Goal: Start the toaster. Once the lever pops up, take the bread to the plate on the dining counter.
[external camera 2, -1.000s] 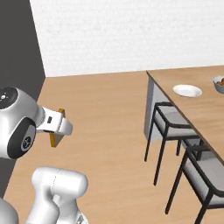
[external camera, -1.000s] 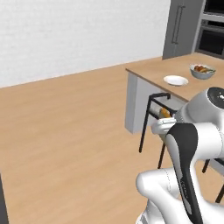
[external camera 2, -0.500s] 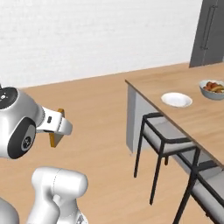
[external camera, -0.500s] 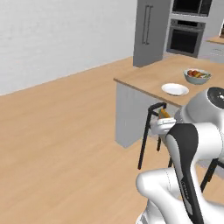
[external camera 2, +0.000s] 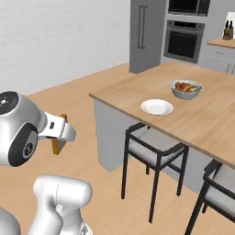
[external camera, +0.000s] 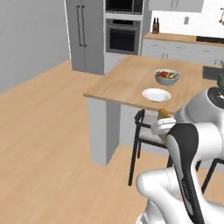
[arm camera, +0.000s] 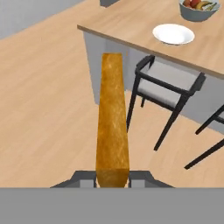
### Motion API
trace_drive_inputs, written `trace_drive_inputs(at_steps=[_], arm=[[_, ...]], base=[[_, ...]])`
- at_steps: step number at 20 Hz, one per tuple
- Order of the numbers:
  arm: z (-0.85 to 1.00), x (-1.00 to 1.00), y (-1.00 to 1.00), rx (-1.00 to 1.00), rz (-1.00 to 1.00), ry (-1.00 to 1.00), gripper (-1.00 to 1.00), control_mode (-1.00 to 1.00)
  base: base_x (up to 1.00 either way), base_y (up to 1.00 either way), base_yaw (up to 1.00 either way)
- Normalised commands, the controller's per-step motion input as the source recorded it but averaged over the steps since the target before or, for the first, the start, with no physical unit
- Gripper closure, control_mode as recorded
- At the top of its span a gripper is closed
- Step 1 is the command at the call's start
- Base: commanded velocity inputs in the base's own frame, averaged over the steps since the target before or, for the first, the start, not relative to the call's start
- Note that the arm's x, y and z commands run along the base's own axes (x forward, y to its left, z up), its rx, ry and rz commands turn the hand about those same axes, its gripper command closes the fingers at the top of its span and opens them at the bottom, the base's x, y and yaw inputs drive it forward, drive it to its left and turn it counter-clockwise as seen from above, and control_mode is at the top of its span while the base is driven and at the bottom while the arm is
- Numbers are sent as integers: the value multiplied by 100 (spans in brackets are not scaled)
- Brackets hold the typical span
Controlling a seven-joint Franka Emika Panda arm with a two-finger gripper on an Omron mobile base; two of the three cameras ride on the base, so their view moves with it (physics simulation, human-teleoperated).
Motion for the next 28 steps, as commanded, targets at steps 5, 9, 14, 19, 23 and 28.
trace_drive_inputs(at_steps=[5, 9, 14, 19, 23, 28], arm=[[0, 0, 0, 0, 0, 0, 100, 100], [0, 0, 0, 0, 0, 0, 100, 100], [0, 0, 0, 0, 0, 0, 100, 100], [0, 0, 0, 0, 0, 0, 100, 100], [0, 0, 0, 0, 0, 0, 100, 100], [0, 0, 0, 0, 0, 0, 100, 100]], base=[[88, 80, -64], [91, 78, -62], [88, 65, -62], [72, 8, -38], [77, -9, -6], [30, -24, 9]])
